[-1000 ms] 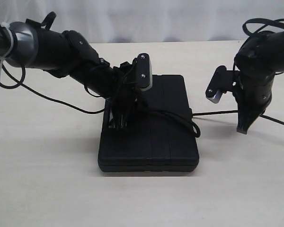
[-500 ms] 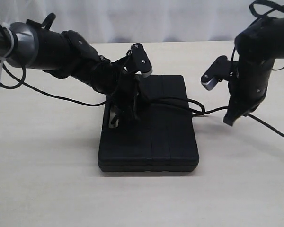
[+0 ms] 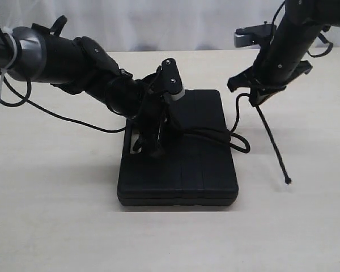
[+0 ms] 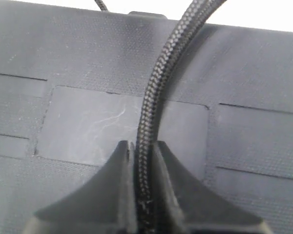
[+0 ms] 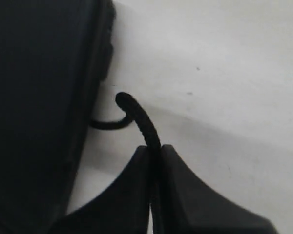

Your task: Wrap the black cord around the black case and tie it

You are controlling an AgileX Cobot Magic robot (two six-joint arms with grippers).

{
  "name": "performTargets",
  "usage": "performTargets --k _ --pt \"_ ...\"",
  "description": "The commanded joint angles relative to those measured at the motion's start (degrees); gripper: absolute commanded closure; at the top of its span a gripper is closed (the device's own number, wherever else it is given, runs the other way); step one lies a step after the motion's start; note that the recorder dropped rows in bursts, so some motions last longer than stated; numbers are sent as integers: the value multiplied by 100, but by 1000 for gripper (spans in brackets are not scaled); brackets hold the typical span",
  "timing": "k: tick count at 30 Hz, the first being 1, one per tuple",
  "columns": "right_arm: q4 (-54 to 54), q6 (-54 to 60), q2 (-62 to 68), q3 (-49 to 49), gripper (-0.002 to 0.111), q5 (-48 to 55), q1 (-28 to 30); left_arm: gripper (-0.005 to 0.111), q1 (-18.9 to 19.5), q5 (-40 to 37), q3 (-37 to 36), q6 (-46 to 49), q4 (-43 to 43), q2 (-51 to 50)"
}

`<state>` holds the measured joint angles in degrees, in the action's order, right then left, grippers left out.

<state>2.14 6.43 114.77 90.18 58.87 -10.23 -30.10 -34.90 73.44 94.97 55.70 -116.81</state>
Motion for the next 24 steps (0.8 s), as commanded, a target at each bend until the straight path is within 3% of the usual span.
performTargets --k 1,9,17,24 --pt "494 116 144 612 104 -62 39 107 -23 -156 -4 243 42 1" --pt "1297 -27 305 1247 104 -241 39 107 -23 -400 -4 635 28 1" --pt "2003 -129 342 1234 104 -348 14 107 -61 -253 -4 727 207 1" --pt "696 463 352 1234 102 288 15 107 -61 -253 -4 727 193 1"
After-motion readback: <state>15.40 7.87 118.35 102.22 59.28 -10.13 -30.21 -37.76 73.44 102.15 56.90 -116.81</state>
